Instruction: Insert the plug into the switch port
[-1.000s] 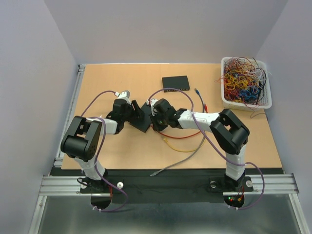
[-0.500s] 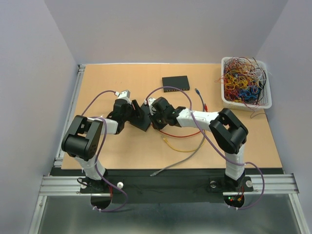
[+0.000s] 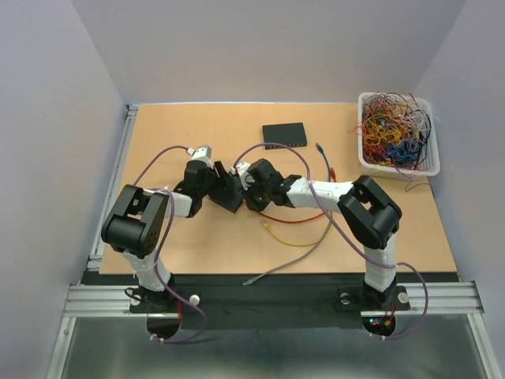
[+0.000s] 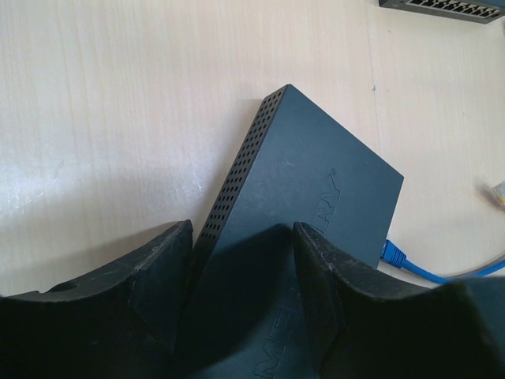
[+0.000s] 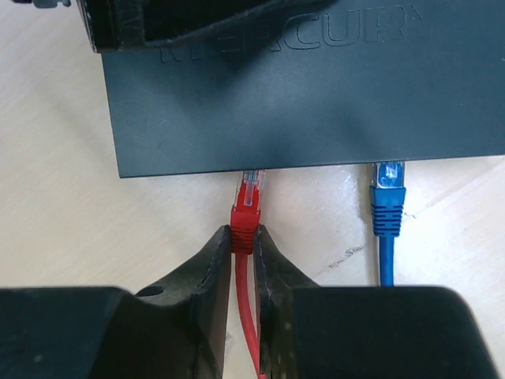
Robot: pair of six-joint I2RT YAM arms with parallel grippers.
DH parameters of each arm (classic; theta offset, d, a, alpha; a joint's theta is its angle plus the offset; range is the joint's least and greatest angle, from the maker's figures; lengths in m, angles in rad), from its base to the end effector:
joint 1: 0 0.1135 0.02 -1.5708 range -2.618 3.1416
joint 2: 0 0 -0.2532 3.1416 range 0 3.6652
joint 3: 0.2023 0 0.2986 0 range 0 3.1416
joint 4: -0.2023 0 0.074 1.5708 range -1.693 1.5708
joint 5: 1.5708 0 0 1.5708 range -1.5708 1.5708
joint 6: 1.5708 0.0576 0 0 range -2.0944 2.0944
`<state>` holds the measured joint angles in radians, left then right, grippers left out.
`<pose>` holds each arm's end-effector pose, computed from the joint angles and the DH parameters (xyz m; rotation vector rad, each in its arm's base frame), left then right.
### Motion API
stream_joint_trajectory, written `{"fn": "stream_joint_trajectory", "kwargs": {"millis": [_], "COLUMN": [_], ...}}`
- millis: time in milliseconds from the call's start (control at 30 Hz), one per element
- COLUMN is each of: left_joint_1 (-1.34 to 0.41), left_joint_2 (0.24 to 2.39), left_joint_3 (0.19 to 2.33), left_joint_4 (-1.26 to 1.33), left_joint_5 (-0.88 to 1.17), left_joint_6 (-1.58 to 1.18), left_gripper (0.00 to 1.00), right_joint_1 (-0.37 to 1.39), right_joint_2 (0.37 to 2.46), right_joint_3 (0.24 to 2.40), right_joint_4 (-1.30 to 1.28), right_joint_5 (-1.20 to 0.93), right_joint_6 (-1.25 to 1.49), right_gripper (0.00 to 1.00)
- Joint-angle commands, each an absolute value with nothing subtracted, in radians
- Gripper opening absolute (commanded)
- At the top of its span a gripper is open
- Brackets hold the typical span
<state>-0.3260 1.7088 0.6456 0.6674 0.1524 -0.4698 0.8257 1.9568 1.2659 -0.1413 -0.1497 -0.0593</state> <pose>0.3480 -0.1269 0.0873 -0.0427 2.0225 -0.6635 0.3104 0.3492 0.1111 -1.1175 2.1917 0.5269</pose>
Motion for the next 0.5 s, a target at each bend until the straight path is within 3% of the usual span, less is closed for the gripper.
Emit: {"fn": "stream_joint_trajectory", "kwargs": {"millis": [0, 467], "left_joint_1": [-0.371, -0.373], "left_joint_2": [1.74, 1.776], "left_joint_3": [0.641, 0.649], "left_joint_4": [0.612, 0.624], "left_joint_5": [0.252, 0.278], "left_joint_6": [-0.494, -0.497], "left_gripper": [0.63, 0.63], "right_joint_1": [0.85, 0.848], "right_joint_2": [1.918, 1.805], "right_joint_3": [1.246, 1.094], "right_joint_4": [0.165, 0.428], "right_joint_5": [-0.256, -0.239], "right_joint_6": [-0.08, -0.041], "right_gripper": [0.0, 0.0]}}
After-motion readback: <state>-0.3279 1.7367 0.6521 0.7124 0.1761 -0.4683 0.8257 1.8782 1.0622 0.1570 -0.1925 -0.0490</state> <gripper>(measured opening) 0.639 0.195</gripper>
